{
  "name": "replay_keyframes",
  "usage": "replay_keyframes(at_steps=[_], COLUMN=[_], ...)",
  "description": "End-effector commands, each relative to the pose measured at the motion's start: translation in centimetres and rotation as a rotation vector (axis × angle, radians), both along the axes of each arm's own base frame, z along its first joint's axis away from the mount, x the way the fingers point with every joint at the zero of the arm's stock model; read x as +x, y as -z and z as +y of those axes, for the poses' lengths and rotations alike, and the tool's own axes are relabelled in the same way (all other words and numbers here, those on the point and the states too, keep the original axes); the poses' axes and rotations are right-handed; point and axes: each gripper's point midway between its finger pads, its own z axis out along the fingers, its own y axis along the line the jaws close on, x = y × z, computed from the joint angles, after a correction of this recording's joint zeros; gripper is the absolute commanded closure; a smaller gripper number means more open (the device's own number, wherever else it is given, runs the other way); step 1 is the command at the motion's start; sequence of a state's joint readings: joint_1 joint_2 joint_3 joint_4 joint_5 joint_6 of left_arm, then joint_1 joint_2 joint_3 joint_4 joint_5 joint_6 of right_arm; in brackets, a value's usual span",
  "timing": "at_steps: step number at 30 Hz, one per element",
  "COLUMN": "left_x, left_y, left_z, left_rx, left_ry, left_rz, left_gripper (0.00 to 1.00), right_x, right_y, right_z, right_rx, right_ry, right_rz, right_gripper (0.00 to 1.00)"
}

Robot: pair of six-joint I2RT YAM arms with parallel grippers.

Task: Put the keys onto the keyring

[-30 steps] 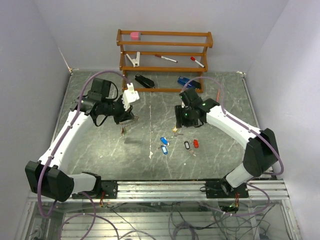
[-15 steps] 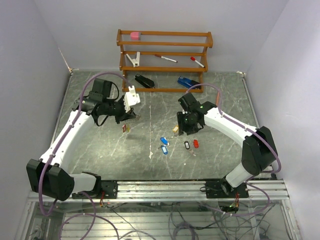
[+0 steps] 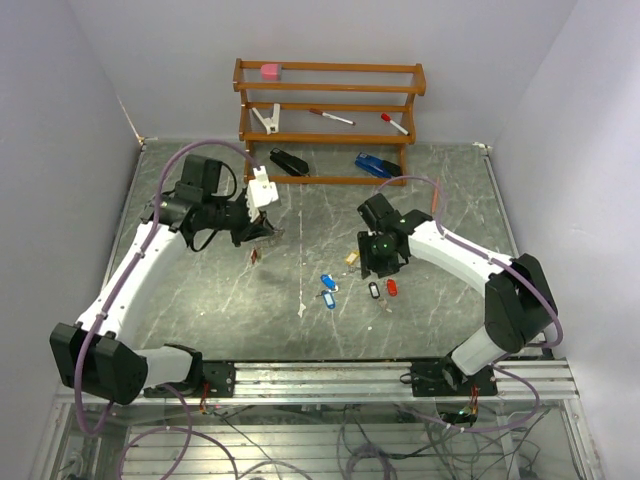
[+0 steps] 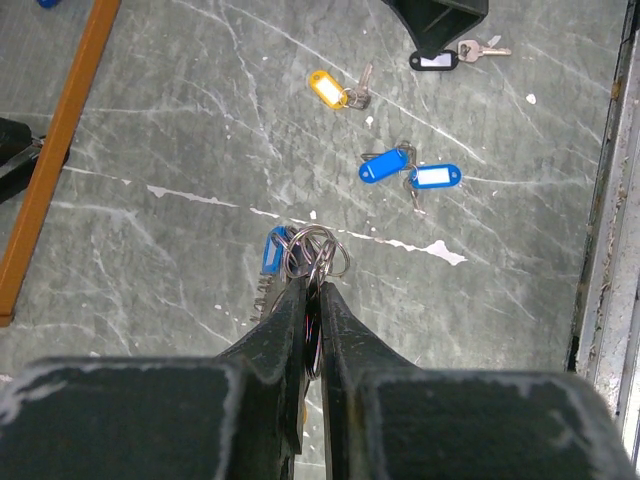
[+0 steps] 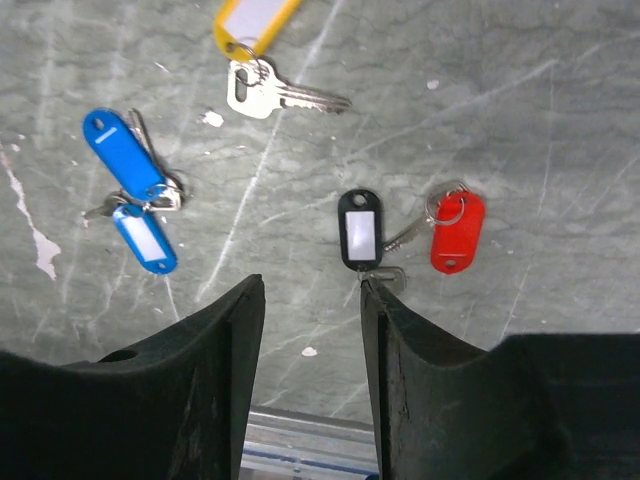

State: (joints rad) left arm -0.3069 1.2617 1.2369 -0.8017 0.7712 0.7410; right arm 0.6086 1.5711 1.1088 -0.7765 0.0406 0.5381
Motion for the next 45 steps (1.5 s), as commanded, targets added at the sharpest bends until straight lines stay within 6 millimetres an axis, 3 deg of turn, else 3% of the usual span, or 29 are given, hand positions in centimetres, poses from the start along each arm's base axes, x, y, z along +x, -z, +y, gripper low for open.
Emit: replay_keyframes(at_steps=[1, 8, 15, 39, 44, 45], left_x=[-0.8, -1.3, -0.9, -1.1, -1.3, -1.3], left_y=[-2.4, -2.1, -1.9, -1.9, -2.2, -2.3], left_z=[-0.1, 0.1, -0.3, -0.5, -0.6, -0.6], left_rx=[-0.033, -0.025, -0.051, -0.064, -0.067, -0.070], left_ry=[0.004, 0.003, -0.007, -0.004, 0.004, 0.005], left_rz=[-0.063, -0.053, -0.023, -0.005, -0.005, -0.007], left_gripper=[0.93, 0.93, 0.93, 0.93, 0.93, 0.93], right_x=[-0.5, -1.7, -3.3, -3.4, -3.4, -3.5], right_y=[0.6, 1.9, 4.1, 5.6, 5.6, 5.6], right_z=[-0.9, -1.5, -2.3, -1.9, -2.0, -2.0], right_rx=[-0.040, -0.057, -0.081, -0.076, -0.078, -0.079], right_ry=[0.028, 0.037, 0.025, 0.016, 0.010, 0.010], right_rz=[0.009, 0.051, 0.109, 0.134, 0.135, 0.136], right_gripper=[0.58, 0.64, 0.64, 0.72, 0.80, 0.89])
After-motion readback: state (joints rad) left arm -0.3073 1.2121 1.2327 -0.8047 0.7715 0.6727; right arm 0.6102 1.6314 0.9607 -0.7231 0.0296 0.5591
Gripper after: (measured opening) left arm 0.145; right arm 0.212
